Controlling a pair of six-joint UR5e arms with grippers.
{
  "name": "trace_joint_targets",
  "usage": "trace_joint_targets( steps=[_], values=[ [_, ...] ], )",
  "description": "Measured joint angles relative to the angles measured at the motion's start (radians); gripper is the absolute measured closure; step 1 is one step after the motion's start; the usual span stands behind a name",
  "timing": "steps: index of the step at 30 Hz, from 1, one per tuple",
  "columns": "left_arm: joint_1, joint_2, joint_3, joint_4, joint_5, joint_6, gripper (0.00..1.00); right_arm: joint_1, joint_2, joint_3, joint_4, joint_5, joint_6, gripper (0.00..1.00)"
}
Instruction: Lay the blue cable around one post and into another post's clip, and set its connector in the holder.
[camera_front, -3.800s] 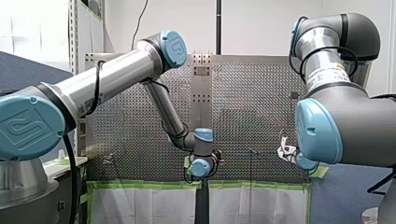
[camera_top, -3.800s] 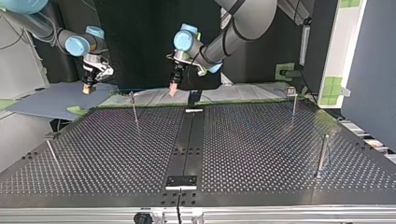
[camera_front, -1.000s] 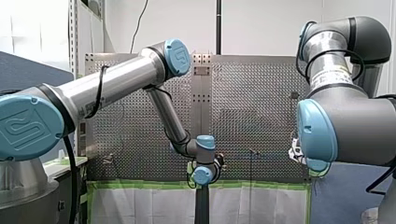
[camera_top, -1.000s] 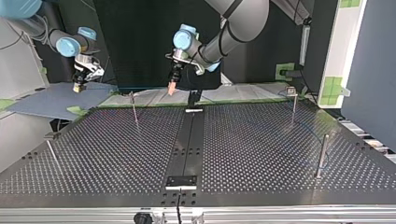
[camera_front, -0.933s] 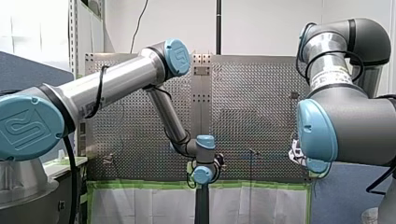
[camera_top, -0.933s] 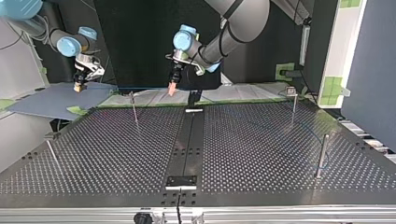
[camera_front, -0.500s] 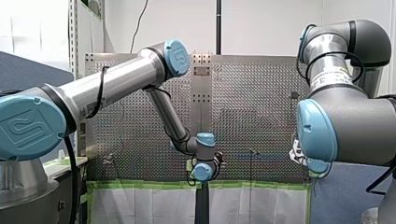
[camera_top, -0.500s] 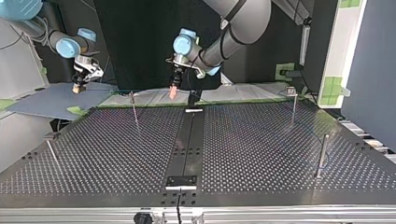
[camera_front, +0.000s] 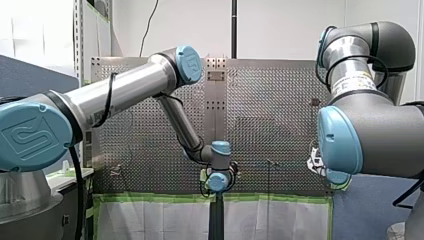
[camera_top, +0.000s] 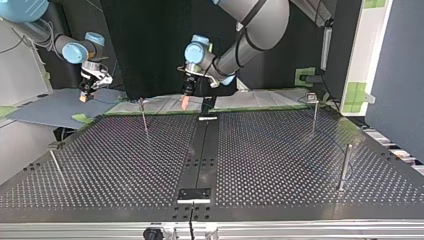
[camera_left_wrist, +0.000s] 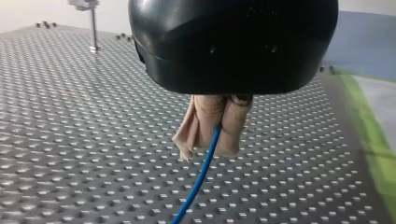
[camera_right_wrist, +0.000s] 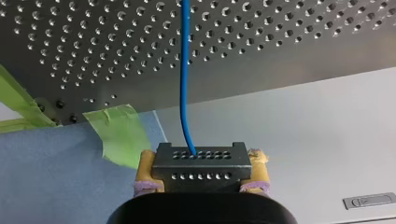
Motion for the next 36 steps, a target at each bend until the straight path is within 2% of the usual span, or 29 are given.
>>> trace_joint_targets(
  steps=[4,10,19,22,27,36],
  values=[
    [-0.006,-0.024,0.020,-0.024,0.001,0.004,1.00,0.001,0.000,-0.002,-0.009,0.001,0.000,0.93],
    [-0.006,-0.030,0.044,-0.035,0.005,0.002,1.00,0.000,0.000,-0.013,-0.016,0.000,0.002,0.93],
    [0.000,-0.030,0.057,-0.047,0.009,0.001,1.00,-0.016,0.006,-0.024,-0.013,0.016,0.006,0.93],
    [0.001,-0.030,0.057,-0.049,0.008,0.001,1.00,-0.023,0.025,-0.036,0.002,0.023,0.007,0.93],
    [0.005,-0.031,0.057,-0.054,0.008,0.002,1.00,-0.029,0.065,-0.063,0.046,0.030,-0.002,0.93],
    [0.017,-0.030,0.057,-0.052,0.026,-0.003,1.00,-0.031,0.075,-0.100,0.069,0.024,0.002,0.93]
  ],
)
